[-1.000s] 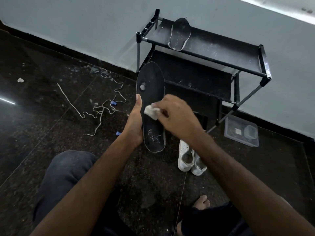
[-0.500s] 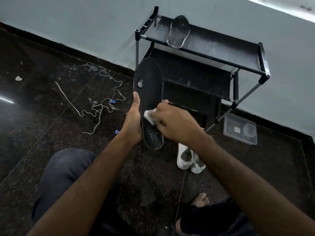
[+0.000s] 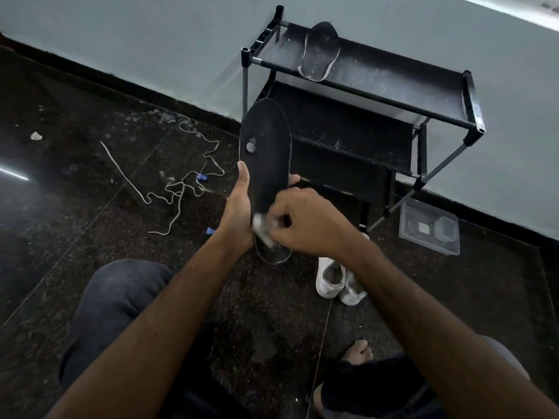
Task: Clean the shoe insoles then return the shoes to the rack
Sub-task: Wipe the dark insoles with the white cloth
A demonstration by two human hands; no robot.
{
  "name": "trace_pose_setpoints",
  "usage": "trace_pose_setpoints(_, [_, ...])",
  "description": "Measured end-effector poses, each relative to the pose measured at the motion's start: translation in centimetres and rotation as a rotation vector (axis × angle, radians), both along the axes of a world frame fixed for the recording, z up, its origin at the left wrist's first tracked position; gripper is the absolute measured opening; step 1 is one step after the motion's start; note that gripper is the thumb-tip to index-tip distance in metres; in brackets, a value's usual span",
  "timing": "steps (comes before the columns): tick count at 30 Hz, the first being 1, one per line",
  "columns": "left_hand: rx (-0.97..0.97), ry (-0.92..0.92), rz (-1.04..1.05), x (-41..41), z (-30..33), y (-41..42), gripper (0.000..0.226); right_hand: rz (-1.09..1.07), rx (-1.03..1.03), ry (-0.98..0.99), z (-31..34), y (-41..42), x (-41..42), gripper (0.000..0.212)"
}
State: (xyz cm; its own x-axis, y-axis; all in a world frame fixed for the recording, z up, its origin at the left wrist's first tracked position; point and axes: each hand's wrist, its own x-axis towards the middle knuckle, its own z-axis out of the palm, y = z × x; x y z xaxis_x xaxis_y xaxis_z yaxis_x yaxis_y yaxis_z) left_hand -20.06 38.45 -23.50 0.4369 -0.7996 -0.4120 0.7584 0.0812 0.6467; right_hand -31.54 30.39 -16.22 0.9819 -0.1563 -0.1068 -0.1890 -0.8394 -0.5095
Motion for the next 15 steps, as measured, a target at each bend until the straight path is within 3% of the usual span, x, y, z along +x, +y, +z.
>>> trace_pose_setpoints(2, [-0.007,0.021,0.009,0.1,-0.1,0.0,0.096,0.099,0.206,0.133,1.3,-1.0,-0.6,0.013])
trace_pose_setpoints(4, [-0.014,-0.003,0.002,0.0,0.1,-0.1,0.093,-0.012,0.268,-0.003,2.2,-2.2,-1.0,0.016])
trace_pose_setpoints(6, [0.006,-0.017,0.032,-0.1,0.2,-0.3,0.084,-0.245,0.160,-0.230,1.8,-2.7,-0.8,0.021])
trace_pose_setpoints(8, [0.004,-0.024,0.036,-0.2,0.2,-0.3,0.084,-0.378,-0.016,-0.309,0.5,-2.1,-0.2,0.025])
trace_pose_setpoints(10, [-0.049,0.011,0.012,-0.4,0.4,-0.1,0.088,-0.260,-0.146,-0.215,-1.2,-1.1,-0.4,0.024])
trace_pose_setpoints(11, [-0.062,0.016,0.003,-0.5,0.4,-0.1,0.088,-0.134,-0.117,-0.117,-1.5,-0.7,-0.9,0.020])
trace_pose_setpoints(13, [-0.054,-0.009,0.022,-0.4,0.1,0.1,0.088,0.117,0.062,0.148,-0.9,-0.4,-1.8,0.013])
trace_pose_setpoints(15, [-0.061,-0.034,0.040,-0.1,-0.2,0.1,0.088,0.207,0.240,0.239,0.2,-0.8,-2.6,0.014])
